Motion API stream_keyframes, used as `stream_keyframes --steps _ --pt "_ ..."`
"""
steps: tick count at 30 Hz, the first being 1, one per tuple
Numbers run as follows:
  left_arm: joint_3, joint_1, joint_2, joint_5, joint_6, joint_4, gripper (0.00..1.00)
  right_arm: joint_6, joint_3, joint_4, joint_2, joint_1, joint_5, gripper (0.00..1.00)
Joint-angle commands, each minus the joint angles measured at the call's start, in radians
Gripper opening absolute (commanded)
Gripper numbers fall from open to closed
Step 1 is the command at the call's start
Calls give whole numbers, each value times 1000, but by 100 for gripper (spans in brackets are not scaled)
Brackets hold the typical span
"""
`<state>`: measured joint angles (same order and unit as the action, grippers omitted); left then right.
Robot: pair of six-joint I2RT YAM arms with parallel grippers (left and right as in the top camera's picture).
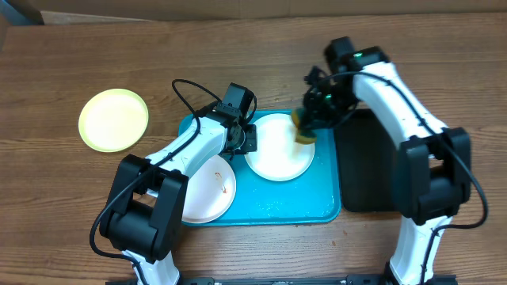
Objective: Clean dirty plates on tray and stack at the side
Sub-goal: 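Place the sponge back in the black tray and raise right gripper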
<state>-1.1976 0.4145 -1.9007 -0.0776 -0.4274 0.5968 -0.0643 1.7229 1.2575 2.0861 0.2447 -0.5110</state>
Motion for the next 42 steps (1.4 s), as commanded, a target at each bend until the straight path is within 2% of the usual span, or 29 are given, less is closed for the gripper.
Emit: stream_keyframes --steps 1,8,17,21,22,23,25,29,36,40,41,42 --pt "-3 0 -8 -1 2 5 4 32 27 69 -61 -93 136 4" --pt "-3 0 -8 -1 2 5 5 -69 -32 146 -61 -184 503 4" --pt "-3 0 -8 -1 2 7 5 -97 -186 19 -61 -200 555 6" --pt "-3 0 -8 -1 2 9 10 -96 -257 -54 -61 -200 555 28" --pt "-3 0 -8 -1 2 9 11 -96 -269 -68 -61 -200 555 38" --pt "-3 0 -8 -1 2 9 16 -96 -273 -77 -61 -200 555 52" --pt "-3 0 -8 -1 2 9 22 -96 -262 -87 -61 -200 552 56" --pt "-3 0 -8 -1 2 9 36 -95 -156 -37 -61 -215 551 56" --pt "-2 1 -9 -1 1 9 36 -97 41 31 -61 -314 551 69" --pt "-2 7 -9 0 2 11 32 -96 46 21 -61 -394 551 86" --pt "-2 8 -9 0 2 8 31 -97 42 21 -61 -414 551 100" --pt "-2 11 -9 0 1 2 31 -96 40 19 -61 -433 551 100"
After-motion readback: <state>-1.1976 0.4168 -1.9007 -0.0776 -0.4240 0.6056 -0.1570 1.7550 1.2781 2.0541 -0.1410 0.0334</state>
